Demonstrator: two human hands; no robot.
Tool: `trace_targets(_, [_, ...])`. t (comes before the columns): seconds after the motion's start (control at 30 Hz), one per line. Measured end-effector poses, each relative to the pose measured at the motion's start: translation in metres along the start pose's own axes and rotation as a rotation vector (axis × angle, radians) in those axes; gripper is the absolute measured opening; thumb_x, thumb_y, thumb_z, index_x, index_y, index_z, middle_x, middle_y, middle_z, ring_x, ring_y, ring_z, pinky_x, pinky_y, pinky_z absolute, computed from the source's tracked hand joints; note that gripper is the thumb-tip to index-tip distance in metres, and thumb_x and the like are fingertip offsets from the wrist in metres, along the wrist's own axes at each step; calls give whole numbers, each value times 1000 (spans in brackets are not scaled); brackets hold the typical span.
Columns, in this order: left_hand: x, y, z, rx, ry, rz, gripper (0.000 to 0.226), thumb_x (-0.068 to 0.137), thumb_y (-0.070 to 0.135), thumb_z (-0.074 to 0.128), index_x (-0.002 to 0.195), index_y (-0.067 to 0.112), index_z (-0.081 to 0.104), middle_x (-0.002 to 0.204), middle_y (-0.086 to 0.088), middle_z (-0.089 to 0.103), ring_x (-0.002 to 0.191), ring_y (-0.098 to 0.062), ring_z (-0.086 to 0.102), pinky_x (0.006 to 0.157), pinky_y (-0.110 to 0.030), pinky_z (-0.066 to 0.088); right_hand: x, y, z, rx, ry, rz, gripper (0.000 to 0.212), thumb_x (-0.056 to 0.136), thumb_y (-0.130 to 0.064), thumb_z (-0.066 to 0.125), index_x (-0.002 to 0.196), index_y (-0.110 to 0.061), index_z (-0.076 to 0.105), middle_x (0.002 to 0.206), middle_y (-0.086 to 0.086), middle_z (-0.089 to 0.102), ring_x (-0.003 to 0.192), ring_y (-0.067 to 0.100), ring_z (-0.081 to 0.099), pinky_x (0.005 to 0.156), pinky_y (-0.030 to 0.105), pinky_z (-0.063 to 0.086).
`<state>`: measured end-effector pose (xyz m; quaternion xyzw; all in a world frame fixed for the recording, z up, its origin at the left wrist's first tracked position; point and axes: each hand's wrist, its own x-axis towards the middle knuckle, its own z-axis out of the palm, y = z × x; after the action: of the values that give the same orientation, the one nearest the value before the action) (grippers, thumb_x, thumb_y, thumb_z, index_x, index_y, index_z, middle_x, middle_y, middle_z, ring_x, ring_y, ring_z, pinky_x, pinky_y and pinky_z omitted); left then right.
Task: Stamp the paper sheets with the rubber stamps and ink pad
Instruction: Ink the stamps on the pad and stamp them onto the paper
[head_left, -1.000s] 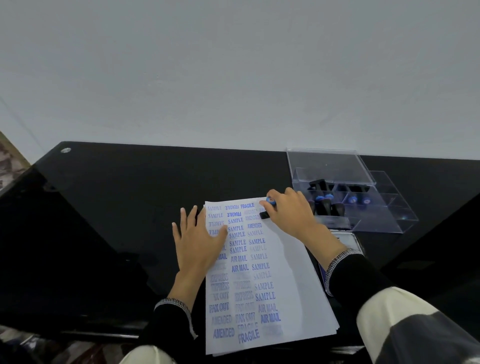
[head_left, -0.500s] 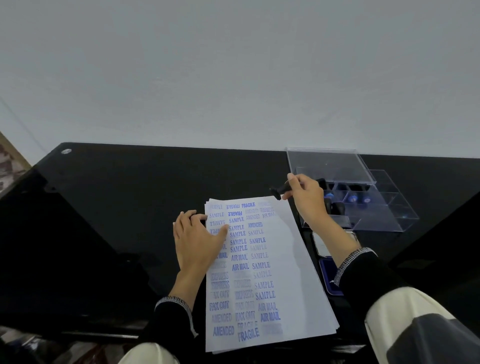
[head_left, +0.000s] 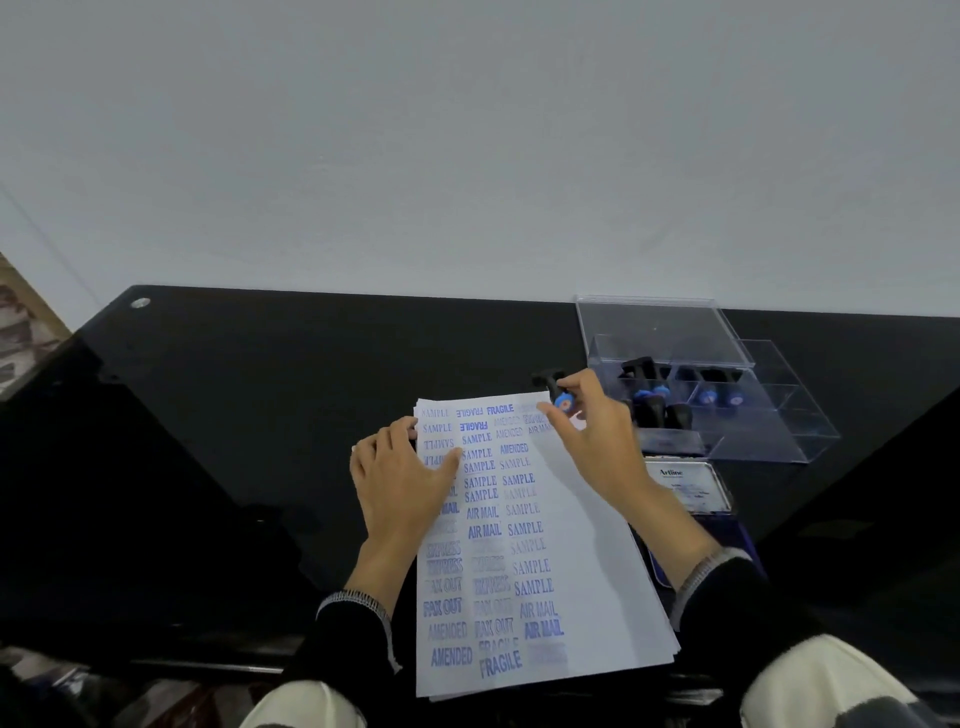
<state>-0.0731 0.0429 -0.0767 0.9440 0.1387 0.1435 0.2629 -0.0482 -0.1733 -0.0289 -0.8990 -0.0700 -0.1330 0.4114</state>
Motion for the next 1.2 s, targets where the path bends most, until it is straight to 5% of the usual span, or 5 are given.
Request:
trace_targets(0.13, [-3,12,-6,88,-6,-8,62,84,59,61,131,21,47,125,3,55,115,-18,48,96,-35,37,-35,-4,10,113,-38,82,16,93,-23,61,101,-18,48,83,-7,58,73,0,57,61,9,44])
trace_targets(0.37, [-11,30,-7,-50,-68,-74,47,96,36,53,137,16,40,127,-3,52,112,-18,47,78,-29,45,-57,-1,28,268,54,164,15,92,-19,62,99,-17,49,85,-3,61,72,2,57,61,7,42])
trace_targets(0.6, [-3,34,-2,-149,-103,-99,44,96,24,54,137,15,40,128,-3,54,114,-19,47,78,-31,47,-51,-3,30,210,65,134,15,94,-20,60,100,-21,45,82,-10,57,73,2,57,60,10,43])
trace_targets(0.87, [-40,42,1,-108,-90,130,42,96,23,55,137,15,47,155,-2,30,145,-20,20,118,-37,25,-67,-6,-2,271,217,101,7,95,-18,58,100,-19,54,81,-5,59,70,-3,55,61,8,42])
trace_targets(1.2, [-109,86,23,-209,-338,491,35,99,27,48,133,18,53,148,4,42,146,-16,21,120,-28,9,-117,31,-92,5,211,202,22,101,-31,41,88,-14,45,64,9,55,56,20,50,52,27,37])
